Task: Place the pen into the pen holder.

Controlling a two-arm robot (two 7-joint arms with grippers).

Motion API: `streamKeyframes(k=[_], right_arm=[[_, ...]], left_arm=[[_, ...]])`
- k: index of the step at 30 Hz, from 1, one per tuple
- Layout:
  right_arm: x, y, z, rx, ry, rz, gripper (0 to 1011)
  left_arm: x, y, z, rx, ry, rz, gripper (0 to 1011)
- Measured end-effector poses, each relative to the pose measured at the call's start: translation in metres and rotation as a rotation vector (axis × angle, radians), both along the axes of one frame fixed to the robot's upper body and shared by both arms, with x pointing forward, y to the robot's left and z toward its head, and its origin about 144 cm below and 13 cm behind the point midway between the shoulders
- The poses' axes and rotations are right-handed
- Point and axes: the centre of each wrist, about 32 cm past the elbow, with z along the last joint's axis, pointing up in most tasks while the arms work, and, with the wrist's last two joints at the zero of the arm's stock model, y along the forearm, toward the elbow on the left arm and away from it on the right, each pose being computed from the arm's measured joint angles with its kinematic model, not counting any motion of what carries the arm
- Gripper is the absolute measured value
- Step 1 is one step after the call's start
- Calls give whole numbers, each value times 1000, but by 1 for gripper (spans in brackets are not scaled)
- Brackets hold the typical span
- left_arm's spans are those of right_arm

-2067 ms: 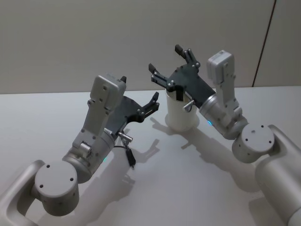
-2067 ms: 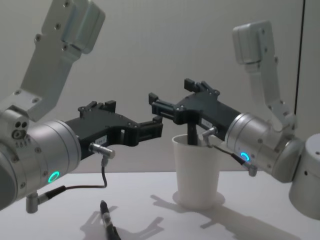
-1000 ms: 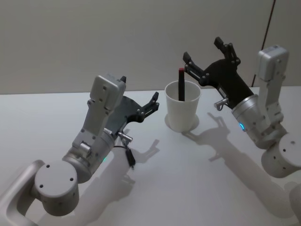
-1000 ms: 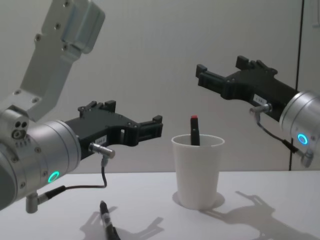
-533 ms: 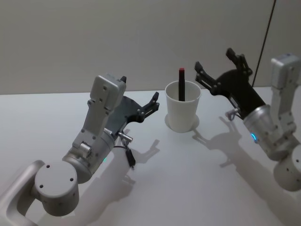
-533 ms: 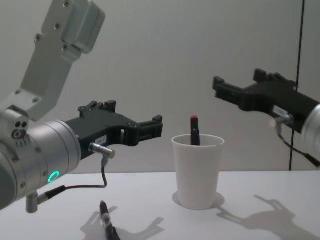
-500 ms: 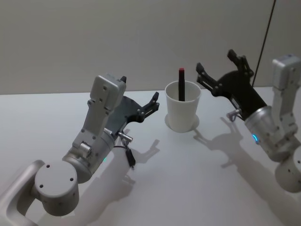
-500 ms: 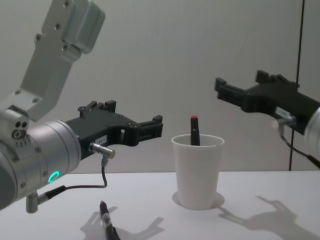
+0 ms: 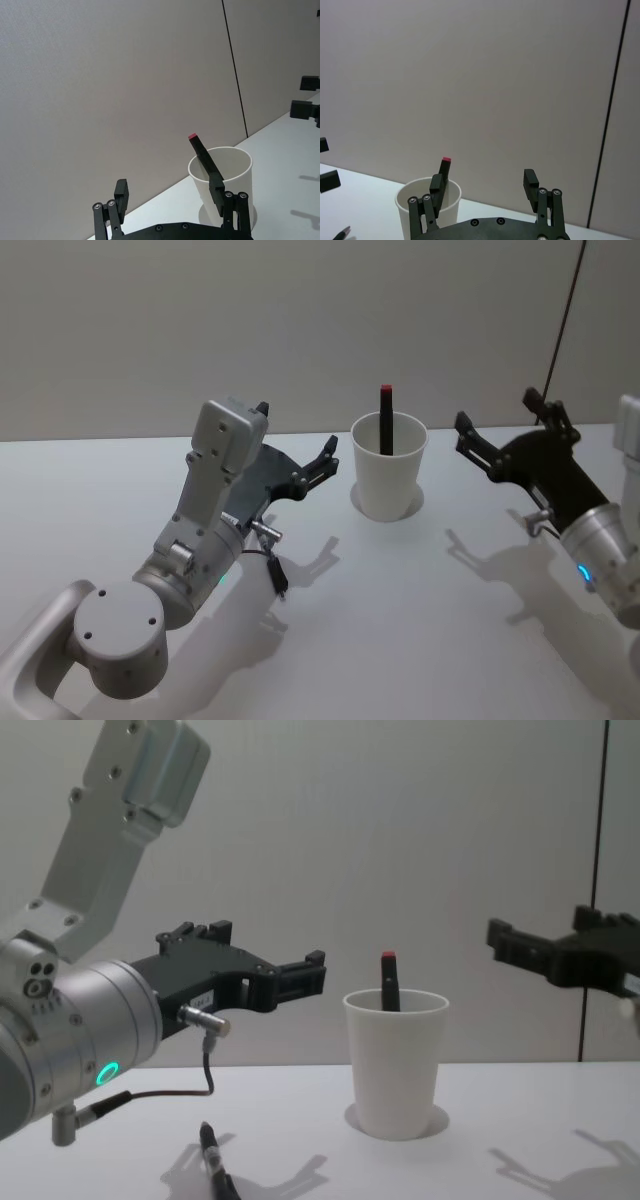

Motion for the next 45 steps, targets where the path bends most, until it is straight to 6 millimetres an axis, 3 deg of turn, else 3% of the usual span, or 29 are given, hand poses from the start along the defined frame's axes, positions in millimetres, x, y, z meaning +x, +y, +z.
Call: streamKeyframes(k=[19,45], right_arm=[[-46,-18,5,-25,133,-55,1001],[-48,-18,5,-26,138,-56,1001]], left_arm=[[0,0,0,0,0,0,1001],[-3,3,3,-7,24,3,1001]])
